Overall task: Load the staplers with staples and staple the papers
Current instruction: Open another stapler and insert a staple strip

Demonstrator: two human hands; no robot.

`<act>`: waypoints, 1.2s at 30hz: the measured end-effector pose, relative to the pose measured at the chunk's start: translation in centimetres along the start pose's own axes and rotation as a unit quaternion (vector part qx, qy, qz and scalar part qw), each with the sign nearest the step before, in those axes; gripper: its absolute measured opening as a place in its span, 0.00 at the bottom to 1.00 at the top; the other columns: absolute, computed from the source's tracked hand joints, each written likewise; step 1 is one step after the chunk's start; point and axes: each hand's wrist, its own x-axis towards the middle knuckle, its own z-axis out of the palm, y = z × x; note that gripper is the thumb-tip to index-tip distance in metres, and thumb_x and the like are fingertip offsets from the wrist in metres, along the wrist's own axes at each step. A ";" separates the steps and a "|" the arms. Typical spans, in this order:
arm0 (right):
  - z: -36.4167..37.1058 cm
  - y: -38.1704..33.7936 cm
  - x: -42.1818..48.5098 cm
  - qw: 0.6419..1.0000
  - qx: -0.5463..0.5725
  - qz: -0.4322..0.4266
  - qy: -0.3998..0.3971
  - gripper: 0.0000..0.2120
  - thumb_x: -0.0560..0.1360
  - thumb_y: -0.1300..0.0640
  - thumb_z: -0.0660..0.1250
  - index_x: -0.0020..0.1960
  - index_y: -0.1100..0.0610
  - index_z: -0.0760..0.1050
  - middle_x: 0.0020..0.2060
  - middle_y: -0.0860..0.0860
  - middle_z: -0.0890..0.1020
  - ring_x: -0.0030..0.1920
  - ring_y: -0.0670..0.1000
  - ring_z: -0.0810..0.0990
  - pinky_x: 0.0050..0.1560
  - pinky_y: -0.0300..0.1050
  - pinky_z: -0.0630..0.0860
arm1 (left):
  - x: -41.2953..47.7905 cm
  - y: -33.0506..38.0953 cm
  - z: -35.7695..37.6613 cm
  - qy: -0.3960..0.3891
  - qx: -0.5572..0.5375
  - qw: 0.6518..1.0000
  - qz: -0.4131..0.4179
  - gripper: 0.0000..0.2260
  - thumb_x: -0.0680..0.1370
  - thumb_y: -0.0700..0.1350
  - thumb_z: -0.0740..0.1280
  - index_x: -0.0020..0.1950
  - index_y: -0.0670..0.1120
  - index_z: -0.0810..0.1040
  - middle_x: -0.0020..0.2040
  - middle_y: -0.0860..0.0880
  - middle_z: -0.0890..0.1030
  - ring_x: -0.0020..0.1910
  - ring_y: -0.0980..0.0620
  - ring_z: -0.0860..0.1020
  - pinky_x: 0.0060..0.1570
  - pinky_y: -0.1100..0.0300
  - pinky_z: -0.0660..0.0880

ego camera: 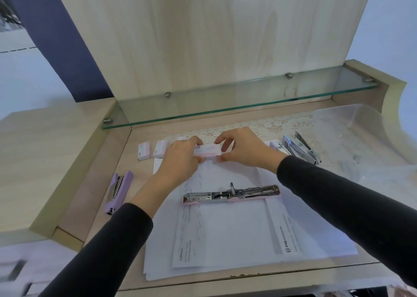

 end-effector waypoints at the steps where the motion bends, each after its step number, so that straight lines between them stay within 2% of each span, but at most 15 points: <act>1: 0.1 0.1 0.0 1.000 0.001 -0.001 0.005 0.16 0.67 0.56 0.73 0.54 0.56 0.78 0.44 0.52 0.83 0.36 0.45 0.73 0.48 0.43 0.73 | -0.2 -0.1 0.2 -0.001 -0.006 1.000 -0.004 0.15 0.74 0.42 0.68 0.61 0.44 0.73 0.49 0.41 0.79 0.49 0.43 0.75 0.42 0.57 0.66; 4: 0.6 0.4 0.0 1.000 0.000 -0.002 0.016 0.12 0.68 0.57 0.72 0.52 0.57 0.80 0.43 0.52 0.84 0.33 0.40 0.70 0.44 0.38 0.69 | -0.7 -0.3 0.6 0.001 -0.018 1.000 -0.007 0.15 0.74 0.44 0.69 0.60 0.45 0.74 0.48 0.43 0.80 0.46 0.46 0.75 0.41 0.59 0.66; 8: 0.7 0.7 0.0 1.000 -0.014 0.000 0.007 0.13 0.68 0.56 0.72 0.53 0.57 0.80 0.43 0.52 0.84 0.36 0.43 0.73 0.45 0.37 0.68 | -0.8 -0.7 0.7 0.004 -0.030 0.999 -0.015 0.16 0.73 0.49 0.70 0.59 0.47 0.76 0.44 0.47 0.78 0.41 0.52 0.71 0.39 0.62 0.64; 14: 0.9 1.0 0.1 0.999 -0.035 -0.010 0.007 0.14 0.68 0.55 0.73 0.53 0.57 0.80 0.43 0.52 0.84 0.36 0.44 0.73 0.45 0.37 0.69 | -1.0 -1.3 0.8 0.000 -0.018 1.000 -0.015 0.18 0.72 0.52 0.70 0.61 0.49 0.77 0.55 0.46 0.73 0.57 0.49 0.70 0.51 0.60 0.66; 18: 0.7 1.5 0.2 1.000 -0.025 -0.015 0.005 0.10 0.69 0.58 0.70 0.50 0.58 0.81 0.42 0.52 0.84 0.31 0.38 0.71 0.37 0.32 0.68 | -1.0 -2.1 0.5 -0.015 -0.011 1.000 -0.019 0.19 0.72 0.53 0.70 0.61 0.50 0.76 0.57 0.48 0.74 0.59 0.49 0.69 0.54 0.57 0.68; 20: 0.7 1.4 0.2 0.999 -0.026 -0.023 -0.002 0.09 0.70 0.58 0.69 0.49 0.58 0.81 0.41 0.52 0.84 0.31 0.37 0.70 0.36 0.28 0.66 | -0.9 -2.2 0.5 -0.022 -0.014 1.000 -0.009 0.20 0.72 0.53 0.71 0.62 0.50 0.76 0.59 0.48 0.75 0.60 0.49 0.69 0.57 0.57 0.67; 23: 0.7 1.3 0.4 0.999 -0.035 -0.032 -0.011 0.09 0.69 0.58 0.69 0.49 0.58 0.80 0.43 0.52 0.83 0.31 0.38 0.70 0.36 0.34 0.67 | -0.8 -2.0 0.7 -0.039 -0.036 0.998 0.023 0.23 0.72 0.52 0.71 0.65 0.49 0.73 0.61 0.49 0.75 0.61 0.49 0.69 0.57 0.59 0.64; 26: 0.7 1.2 0.4 0.998 -0.054 -0.041 -0.009 0.11 0.68 0.61 0.69 0.51 0.55 0.79 0.46 0.50 0.82 0.34 0.42 0.70 0.44 0.40 0.70 | -0.7 -1.6 1.0 -0.038 -0.052 0.997 0.046 0.18 0.74 0.49 0.69 0.63 0.48 0.75 0.57 0.47 0.77 0.56 0.50 0.71 0.52 0.63 0.63; 28: 0.8 1.2 0.4 0.997 -0.057 -0.058 0.007 0.10 0.68 0.62 0.69 0.47 0.53 0.80 0.49 0.49 0.82 0.37 0.43 0.70 0.47 0.42 0.72 | -0.7 -1.5 1.2 -0.026 -0.065 0.996 0.046 0.17 0.73 0.47 0.70 0.61 0.47 0.77 0.55 0.47 0.78 0.54 0.49 0.72 0.52 0.63 0.64; 32: 1.2 1.3 0.5 0.991 -0.092 -0.086 0.040 0.04 0.69 0.57 0.69 0.40 0.54 0.82 0.46 0.47 0.84 0.32 0.39 0.66 0.40 0.37 0.65 | -0.9 -1.3 1.6 -0.003 -0.078 0.996 0.039 0.17 0.73 0.45 0.70 0.61 0.46 0.77 0.55 0.47 0.78 0.55 0.49 0.71 0.52 0.65 0.62; 34: 1.3 1.4 0.6 0.987 -0.125 -0.090 0.039 0.05 0.70 0.56 0.68 0.38 0.56 0.82 0.43 0.48 0.84 0.32 0.43 0.68 0.35 0.37 0.63 | -1.0 -1.3 1.7 0.001 -0.075 0.996 0.039 0.17 0.73 0.45 0.70 0.61 0.47 0.77 0.55 0.47 0.78 0.56 0.49 0.70 0.50 0.67 0.60; 36: 1.3 1.3 0.7 0.985 -0.143 -0.094 0.031 0.05 0.70 0.57 0.68 0.39 0.56 0.82 0.42 0.48 0.83 0.35 0.47 0.72 0.34 0.38 0.63 | -1.0 -1.3 1.7 -0.001 -0.077 0.996 0.042 0.17 0.73 0.45 0.70 0.61 0.47 0.77 0.55 0.47 0.77 0.56 0.49 0.70 0.50 0.67 0.59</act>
